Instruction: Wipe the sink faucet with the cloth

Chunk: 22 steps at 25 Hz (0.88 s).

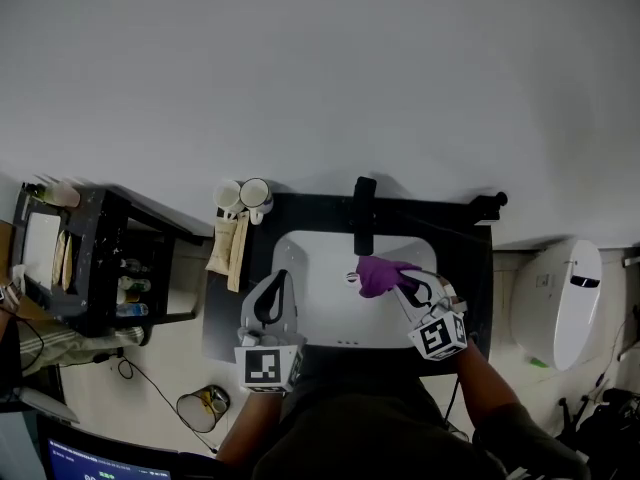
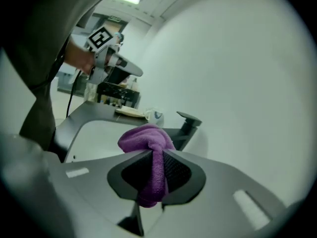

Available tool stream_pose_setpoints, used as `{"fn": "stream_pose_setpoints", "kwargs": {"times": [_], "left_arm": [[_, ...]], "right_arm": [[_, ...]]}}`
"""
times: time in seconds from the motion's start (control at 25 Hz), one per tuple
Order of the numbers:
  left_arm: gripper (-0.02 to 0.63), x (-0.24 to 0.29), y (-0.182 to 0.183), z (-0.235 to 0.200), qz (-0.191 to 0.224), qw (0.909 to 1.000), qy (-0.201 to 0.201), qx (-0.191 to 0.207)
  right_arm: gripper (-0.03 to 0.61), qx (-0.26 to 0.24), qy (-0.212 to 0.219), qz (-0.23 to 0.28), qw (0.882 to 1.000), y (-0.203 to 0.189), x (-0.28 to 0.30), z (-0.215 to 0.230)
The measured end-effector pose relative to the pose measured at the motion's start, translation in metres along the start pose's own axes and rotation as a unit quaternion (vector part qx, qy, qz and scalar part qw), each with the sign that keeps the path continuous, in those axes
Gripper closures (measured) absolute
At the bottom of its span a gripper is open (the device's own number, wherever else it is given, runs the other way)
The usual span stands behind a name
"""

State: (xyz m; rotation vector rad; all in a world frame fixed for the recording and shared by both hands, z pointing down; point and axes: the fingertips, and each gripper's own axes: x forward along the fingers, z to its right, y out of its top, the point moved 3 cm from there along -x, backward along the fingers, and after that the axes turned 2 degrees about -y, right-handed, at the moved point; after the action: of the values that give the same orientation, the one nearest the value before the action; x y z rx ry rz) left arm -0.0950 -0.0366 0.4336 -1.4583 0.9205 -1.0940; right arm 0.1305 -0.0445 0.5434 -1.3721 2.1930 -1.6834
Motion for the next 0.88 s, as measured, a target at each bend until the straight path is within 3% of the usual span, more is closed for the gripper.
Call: {"fn": "stream_pose_setpoints", "kwargs": {"times": [0.12,0.32,0.6,0.72,0.88], "left_arm": [[0.595,0.002,-0.002,0.001,0.003,1.0000,-0.005,-0.001],[0.595,0.005,0.003,0.002,0.005,1.0000,-0.007,0.001],[0.595,0.001,0.000,-0.003,-0.003,1.0000,0.001,0.000],[0.595,0.000,-0.001,-0.004,-0.006,1.0000,0.005,-0.001],[0.595,-0.003,-0.002,-0.003,-0.005,0.9999,0.009,-0.004]], "right_arm": [[0.520,0.120,-0.053,-0.001,0.991,-0.021,-0.009,0.024],[0.520,0.276,-0.112,0.007,0.955,-0.035,0.008,0.077],[0.520,0.427,-0.102,0.064,0.896,0.002,0.056,0.131],[0.520,0.455,-0.087,0.069,0.884,0.011,0.079,0.139],[0.520,0.495,-0.048,0.037,0.867,0.002,0.107,0.124]]}}
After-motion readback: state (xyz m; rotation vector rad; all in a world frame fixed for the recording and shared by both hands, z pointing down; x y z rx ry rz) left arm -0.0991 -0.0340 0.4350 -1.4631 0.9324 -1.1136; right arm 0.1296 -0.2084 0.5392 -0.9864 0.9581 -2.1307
